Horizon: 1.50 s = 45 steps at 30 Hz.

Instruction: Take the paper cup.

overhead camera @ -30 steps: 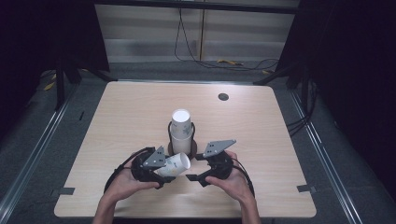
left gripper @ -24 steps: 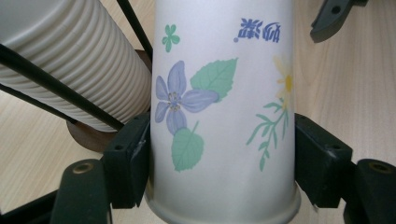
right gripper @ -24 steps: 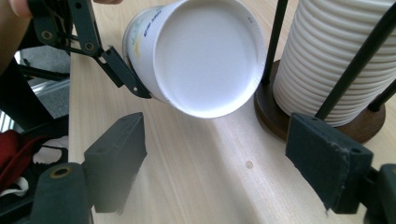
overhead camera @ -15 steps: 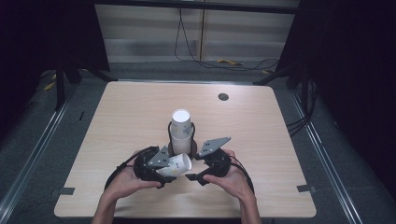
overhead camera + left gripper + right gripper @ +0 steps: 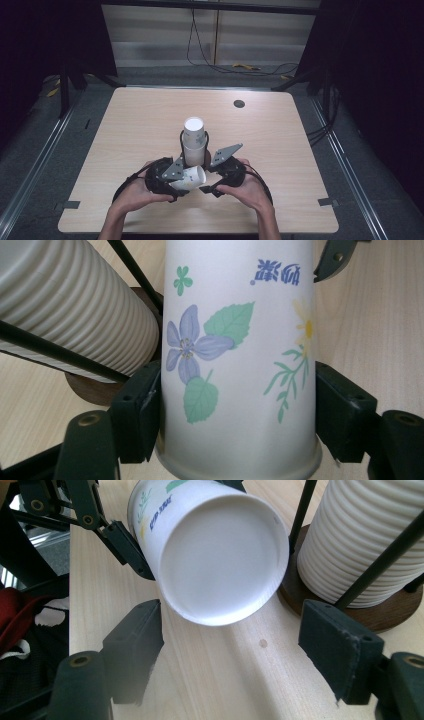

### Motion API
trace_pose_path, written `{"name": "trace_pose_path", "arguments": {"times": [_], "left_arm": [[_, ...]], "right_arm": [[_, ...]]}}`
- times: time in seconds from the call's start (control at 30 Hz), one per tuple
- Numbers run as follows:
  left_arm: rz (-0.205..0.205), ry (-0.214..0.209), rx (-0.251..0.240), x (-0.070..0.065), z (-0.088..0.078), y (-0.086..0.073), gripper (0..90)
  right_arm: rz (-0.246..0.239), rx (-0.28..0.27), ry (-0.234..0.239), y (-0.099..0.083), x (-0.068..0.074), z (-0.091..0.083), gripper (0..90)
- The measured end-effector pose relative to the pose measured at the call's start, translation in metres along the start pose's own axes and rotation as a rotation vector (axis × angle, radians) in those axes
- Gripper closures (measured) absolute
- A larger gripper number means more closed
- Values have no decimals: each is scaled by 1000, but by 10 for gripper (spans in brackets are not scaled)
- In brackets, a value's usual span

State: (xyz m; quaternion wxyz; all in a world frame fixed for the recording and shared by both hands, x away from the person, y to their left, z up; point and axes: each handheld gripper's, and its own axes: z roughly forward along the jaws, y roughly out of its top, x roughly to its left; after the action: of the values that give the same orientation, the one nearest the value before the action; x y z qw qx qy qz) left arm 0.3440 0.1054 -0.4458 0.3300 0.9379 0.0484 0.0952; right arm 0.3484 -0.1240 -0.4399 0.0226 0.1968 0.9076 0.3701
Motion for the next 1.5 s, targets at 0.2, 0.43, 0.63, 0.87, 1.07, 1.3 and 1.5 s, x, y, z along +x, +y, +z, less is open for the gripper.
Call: {"name": "trace_pose_path", "arguments": {"times": [0.2,0.43,0.63,0.87,1.07,1.3,1.5], "left_arm": [[-1,-8,10,1,2,-1,293],[0,-9,16,1,4,1,293],[28,-12,23,0,1,7,293],[42,-40,22,-2,8,8,293],[53,-42,29,-3,9,9,294],[54,-55,28,-7,12,10,294],[79,-62,18,-7,13,10,288]], "right_arm": [[2,16,11,1,-1,3,249],[-7,35,47,6,-2,4,222],[-7,67,56,8,-2,6,254],[-22,74,72,10,0,9,275],[-29,67,110,12,1,12,279],[-33,70,121,13,0,14,279],[-34,71,134,13,1,14,300]]}}
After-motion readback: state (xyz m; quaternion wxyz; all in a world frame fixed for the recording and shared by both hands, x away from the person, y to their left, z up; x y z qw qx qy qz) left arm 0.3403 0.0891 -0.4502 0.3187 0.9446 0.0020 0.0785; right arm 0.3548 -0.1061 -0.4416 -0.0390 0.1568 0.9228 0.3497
